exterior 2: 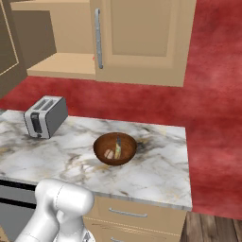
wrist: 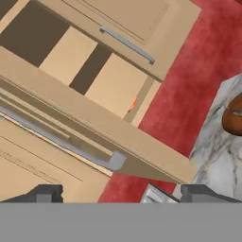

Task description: Open the cabinet. Pick the tangerine and banana from the cabinet and place them into the bowl. Then close the cabinet.

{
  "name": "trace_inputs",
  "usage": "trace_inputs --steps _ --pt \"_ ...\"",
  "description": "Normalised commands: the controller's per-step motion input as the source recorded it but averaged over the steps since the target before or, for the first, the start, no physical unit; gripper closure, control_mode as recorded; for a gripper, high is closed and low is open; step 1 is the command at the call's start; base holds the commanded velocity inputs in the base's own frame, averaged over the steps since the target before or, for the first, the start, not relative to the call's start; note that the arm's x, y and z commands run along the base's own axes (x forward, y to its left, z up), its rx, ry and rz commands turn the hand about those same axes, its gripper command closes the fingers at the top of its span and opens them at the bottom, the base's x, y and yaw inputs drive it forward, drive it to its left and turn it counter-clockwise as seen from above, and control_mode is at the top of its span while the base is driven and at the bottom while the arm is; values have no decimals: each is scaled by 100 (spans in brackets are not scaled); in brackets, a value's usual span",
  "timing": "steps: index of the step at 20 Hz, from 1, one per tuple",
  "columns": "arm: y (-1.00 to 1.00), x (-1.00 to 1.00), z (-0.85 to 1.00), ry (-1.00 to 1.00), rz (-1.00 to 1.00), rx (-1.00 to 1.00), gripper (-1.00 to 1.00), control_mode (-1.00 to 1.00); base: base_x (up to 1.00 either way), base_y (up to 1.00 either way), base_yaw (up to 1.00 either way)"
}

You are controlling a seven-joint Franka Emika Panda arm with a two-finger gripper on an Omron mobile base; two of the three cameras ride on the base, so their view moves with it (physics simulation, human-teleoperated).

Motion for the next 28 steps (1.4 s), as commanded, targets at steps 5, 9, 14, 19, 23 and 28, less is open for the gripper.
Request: trace_inputs --steps 5,9,14,19,23,28 --pt "30 53 -11 0 -9 0 -100 -100 0 0 0" --pt "35 51 -1 -2 -10 0 -100 -100 0 0 0" --pt "18 36 0 -2 -12 0 -100 -100 0 0 0" --pt "0 11 0 -8 -17 0 -100 -100 0 0 0" --pt "0 10 0 -9 -18 0 -100 -100 0 0 0" --pt "-10 7 0 -7 -18 0 -100 -100 0 0 0"
